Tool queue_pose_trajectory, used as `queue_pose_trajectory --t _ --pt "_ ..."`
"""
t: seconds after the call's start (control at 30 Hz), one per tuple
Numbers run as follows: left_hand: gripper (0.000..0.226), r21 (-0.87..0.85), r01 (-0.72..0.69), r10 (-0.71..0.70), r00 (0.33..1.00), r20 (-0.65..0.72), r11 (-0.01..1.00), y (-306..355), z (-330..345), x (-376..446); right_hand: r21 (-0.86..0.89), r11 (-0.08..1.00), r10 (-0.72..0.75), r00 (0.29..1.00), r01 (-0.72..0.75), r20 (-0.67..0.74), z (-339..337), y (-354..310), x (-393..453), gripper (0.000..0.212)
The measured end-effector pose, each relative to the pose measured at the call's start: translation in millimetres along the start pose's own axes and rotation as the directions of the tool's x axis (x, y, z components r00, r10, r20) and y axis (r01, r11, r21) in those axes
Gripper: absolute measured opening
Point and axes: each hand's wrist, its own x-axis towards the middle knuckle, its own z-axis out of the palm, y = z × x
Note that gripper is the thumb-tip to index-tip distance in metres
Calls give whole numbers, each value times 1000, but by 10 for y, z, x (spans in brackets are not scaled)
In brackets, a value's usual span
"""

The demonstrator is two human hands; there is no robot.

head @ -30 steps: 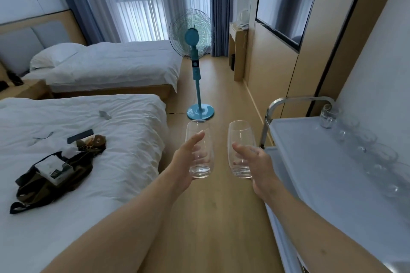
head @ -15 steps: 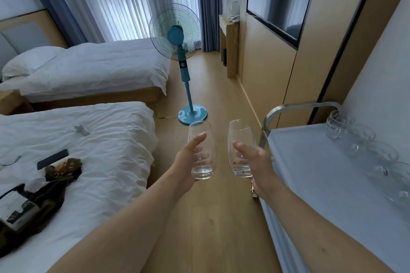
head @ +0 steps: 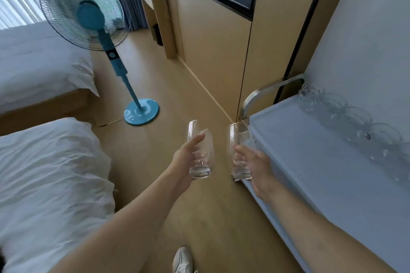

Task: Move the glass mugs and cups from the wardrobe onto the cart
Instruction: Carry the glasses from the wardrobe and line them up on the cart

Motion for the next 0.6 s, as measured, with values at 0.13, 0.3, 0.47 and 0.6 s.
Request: queue_pose_trajectory --t 0.13,0.3,0.47,0.6 --pt "45 131 79 -101 980 171 988 147 -251 421 38 999 39 993 -35 -113 189 128 96 65" --pt "86 260 214 -247 964 102 942 -91 -394 880 65 989 143 953 -130 -266 178 560 101 34" --pt "96 312 333 -388 912 133 890 -454 -335 1177 161 961 269 887 -223 -376 -8 924 151 37" --pt "88 334 375 -433 894 117 865 -693 -192 1403 218 940 333 849 -263 -410 -207 1144 262 60"
